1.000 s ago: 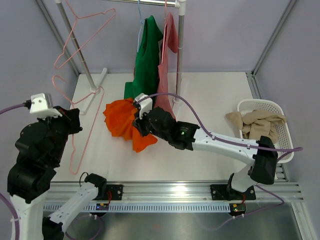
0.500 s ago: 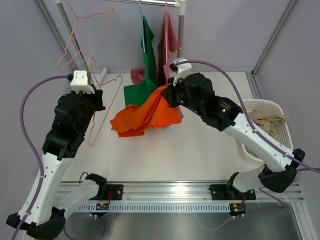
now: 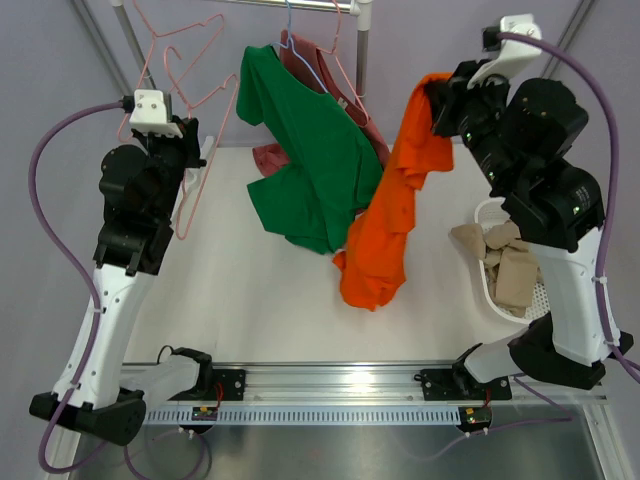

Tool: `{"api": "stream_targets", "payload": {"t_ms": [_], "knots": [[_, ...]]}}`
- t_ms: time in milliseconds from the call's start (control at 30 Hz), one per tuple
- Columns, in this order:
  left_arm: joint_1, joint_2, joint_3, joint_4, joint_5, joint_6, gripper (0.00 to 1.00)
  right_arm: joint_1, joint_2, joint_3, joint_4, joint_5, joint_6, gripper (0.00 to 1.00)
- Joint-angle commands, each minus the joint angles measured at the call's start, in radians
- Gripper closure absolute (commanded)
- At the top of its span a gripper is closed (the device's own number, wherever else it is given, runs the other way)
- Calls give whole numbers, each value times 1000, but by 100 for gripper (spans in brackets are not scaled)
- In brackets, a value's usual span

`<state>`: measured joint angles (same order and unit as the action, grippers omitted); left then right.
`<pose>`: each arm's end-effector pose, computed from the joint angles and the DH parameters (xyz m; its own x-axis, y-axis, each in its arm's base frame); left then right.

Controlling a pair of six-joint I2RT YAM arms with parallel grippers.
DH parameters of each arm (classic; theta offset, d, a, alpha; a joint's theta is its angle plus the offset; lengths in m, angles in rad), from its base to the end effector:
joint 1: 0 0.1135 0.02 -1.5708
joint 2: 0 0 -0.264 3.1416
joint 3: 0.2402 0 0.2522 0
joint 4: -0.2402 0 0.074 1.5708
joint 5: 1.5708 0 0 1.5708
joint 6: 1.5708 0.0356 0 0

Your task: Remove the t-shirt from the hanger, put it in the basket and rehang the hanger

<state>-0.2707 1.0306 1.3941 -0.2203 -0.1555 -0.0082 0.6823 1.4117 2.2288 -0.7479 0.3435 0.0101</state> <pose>0.1941 -0.0481 0.4987 0.1366 -0.0463 -0.9895 0.1176 0.9926 -0.0302 0.1700 0.1227 0.6013 0.0503 0.0531 -0.9973 -0.3335 0.9422 0.0334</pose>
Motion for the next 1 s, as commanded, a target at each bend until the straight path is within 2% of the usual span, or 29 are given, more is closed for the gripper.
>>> {"api": "stream_targets", "payload": {"t_ms": [0, 67, 233, 400, 467, 633, 767, 967], "knots": [[48, 78, 74, 145, 140, 13, 100, -104, 85, 170, -67, 0, -76, 100], [56, 161, 142, 166, 146, 30, 100, -177, 147, 286, -85, -11, -93, 100], [77, 230, 189, 208, 137, 65, 100, -272, 153, 296, -44, 18, -120, 100], [114, 288, 195, 332, 136, 13, 100, -357, 159, 322, 45, 87, -202, 100], [114, 304, 203, 363, 139, 13, 100, -371, 177, 363, 68, 139, -245, 100], [114, 327, 209, 426, 143, 27, 100, -418, 167, 341, 264, 241, -407, 100], [114, 358, 229, 489, 136, 40, 100, -501, 185, 434, 291, 265, -458, 100], [114, 442, 348, 503, 148, 50, 100, -553, 110, 327, 404, 301, -524, 100]]}}
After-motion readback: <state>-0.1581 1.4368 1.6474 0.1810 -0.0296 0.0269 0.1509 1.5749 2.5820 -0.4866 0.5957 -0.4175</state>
